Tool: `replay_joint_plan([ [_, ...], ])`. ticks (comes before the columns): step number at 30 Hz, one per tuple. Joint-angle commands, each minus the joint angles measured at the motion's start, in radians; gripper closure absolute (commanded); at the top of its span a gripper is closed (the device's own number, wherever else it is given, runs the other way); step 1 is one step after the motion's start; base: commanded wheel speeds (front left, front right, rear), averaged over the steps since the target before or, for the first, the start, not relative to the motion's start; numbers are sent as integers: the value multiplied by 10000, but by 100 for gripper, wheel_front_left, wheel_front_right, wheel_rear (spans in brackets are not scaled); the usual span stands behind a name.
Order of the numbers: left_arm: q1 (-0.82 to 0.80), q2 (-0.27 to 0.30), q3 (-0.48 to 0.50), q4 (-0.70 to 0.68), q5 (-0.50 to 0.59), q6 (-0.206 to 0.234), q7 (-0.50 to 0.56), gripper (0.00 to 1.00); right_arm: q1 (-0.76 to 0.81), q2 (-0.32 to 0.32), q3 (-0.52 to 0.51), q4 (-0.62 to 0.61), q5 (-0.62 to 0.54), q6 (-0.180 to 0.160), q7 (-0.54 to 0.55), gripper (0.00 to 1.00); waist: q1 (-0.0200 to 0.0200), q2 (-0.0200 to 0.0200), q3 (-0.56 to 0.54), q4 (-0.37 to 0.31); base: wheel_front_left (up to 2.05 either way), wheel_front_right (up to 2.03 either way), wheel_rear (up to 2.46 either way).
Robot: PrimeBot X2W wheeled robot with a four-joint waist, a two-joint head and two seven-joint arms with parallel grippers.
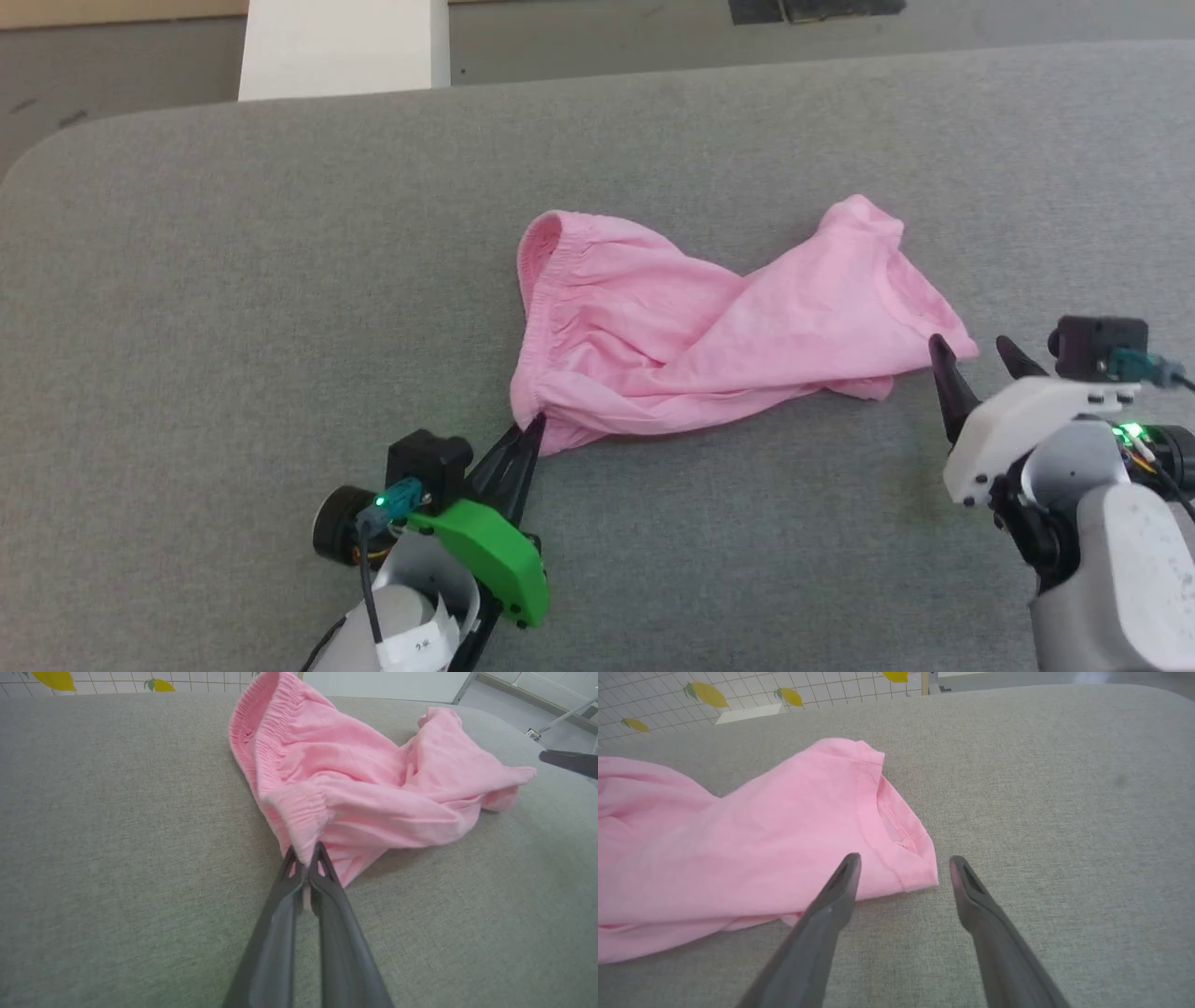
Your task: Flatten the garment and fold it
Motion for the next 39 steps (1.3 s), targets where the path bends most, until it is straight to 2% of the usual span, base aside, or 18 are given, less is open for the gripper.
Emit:
replay_joint_plan([
  [1, -224, 21, -18, -36, -2, 8, -31, 100, -309, 6, -97, 325, -93, -13, 241, 0, 0, 0, 181, 159, 0, 0, 0],
  [10, -537, -60, -169, 40, 6, -2, -102, 100, -1619, 6, -611, 1592, -843, -13, 1166, 0, 0, 0, 594, 332, 0, 0, 0],
  [14, -626, -56, -203, 90, -7, -1, -121, 100, -1854, -31, -578, 2061, -1324, -13, 1986, 0, 0, 0, 687, 356, 0, 0, 0],
  [16, -669, -66, -226, 129, -23, -6, -130, 100, -1851, -32, -556, 2176, -1329, -13, 2316, 29, 0, 0, 704, 378, 0, 0, 0],
  [17, -686, -73, -233, 151, -37, -5, -140, 100, -1827, -34, -499, 2164, -1312, -13, 2378, 67, 0, 0, 709, 382, 0, 0, 0],
  [19, -700, -78, -234, 198, -65, 1, -168, 100, -1734, -34, -483, 2053, -1191, -13, 2345, 100, 0, 0, 688, 368, 0, 0, 0],
  [23, -670, -89, -260, 297, -111, -7, -317, 100, -1353, -25, -591, 1428, -594, -13, 2070, 100, 0, 0, 479, 366, 0, 0, 0],
  [27, -567, -49, -238, 263, -134, 34, -517, 100, -579, -8, -786, -85, 383, -13, 1978, 100, 0, 0, 170, 351, 0, 0, 0],
  [31, -333, 53, -194, 4, -183, 89, -645, 100, 813, 2, -958, -2159, 1911, -13, 2615, 100, 0, 0, -110, 290, 0, 0, 0],
  [34, -45, 224, -172, -338, -188, 174, -586, 100, 2222, 4, -1261, -3356, 2552, -13, 3463, 100, 0, 0, -230, 188, 0, 0, 0],
  [36, 185, 369, -217, -546, -165, 226, -388, 100, 3048, 4, -1484, -3567, 2913, -13, 4039, 100, 0, 0, -270, 121, 0, 0, 0],
  [39, 572, 573, -346, -752, -163, 273, 52, 100, 3801, 5, -1785, -3306, 2863, -13, 4358, 100, 0, 0, -282, 52, 0, 0, 0],
])
